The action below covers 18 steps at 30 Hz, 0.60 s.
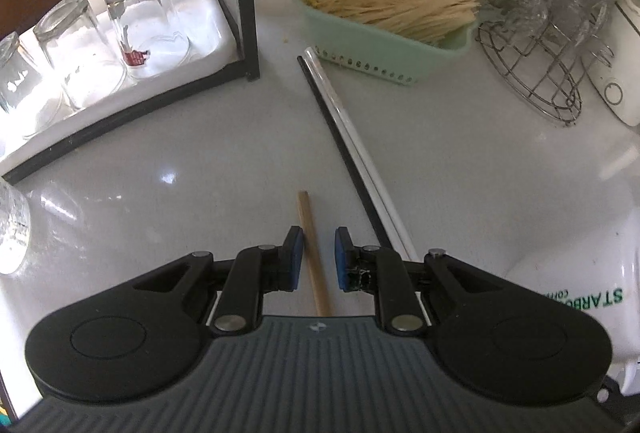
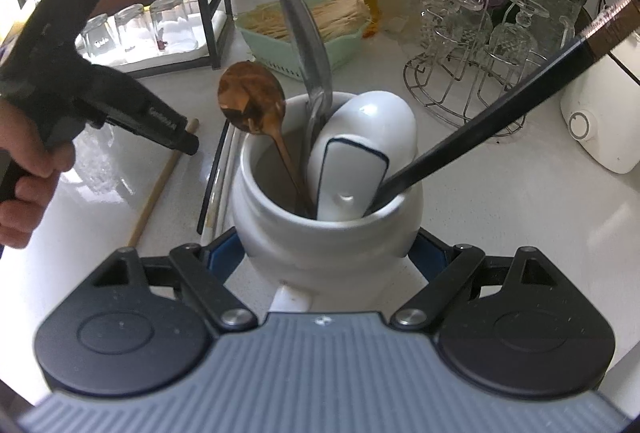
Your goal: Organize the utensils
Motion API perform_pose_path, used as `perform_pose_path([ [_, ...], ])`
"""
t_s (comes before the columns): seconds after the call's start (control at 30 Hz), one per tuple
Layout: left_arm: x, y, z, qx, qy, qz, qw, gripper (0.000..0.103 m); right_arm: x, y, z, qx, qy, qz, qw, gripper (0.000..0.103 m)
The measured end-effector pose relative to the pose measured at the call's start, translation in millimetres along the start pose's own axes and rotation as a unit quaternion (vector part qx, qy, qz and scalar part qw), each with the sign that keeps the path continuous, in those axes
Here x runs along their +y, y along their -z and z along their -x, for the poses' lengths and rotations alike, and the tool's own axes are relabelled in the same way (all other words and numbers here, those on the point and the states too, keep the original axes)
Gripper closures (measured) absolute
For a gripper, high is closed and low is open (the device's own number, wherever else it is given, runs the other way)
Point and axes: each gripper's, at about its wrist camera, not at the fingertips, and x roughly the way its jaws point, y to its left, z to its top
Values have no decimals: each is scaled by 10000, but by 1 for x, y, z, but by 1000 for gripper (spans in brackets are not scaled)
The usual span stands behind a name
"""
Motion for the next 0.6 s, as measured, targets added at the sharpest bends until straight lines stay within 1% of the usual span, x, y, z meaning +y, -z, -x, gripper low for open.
perform_pose_path([
  [0.1,-3,-6,-4,60,-62,-41,10000,84,1,0,-1,-19,32,-45,10000,13],
  [0.2,-3,-12,-7,155,37,-11,9999,84,1,1,-1,-60,53,-49,10000,13],
  [0.3,-6,-14,-8,164,-10,-109,9998,84,1,1,-2,-100,49,-32,9999,13],
  [0.37,-8,-15,-9,164,-37,-181,9997,86,1,1,-2,-112,66,-45,9999,13],
  [0.4,-8,-15,-9,160,-52,-218,9996,88,1,1,-3,-118,76,-54,9999,13],
  [0.43,-9,-15,-10,150,-84,-264,9995,92,1,1,-3,-119,87,-66,9999,13],
  [0.6,-7,-14,-7,142,-60,-335,9993,95,2,1,-3,-122,85,-58,9999,13],
])
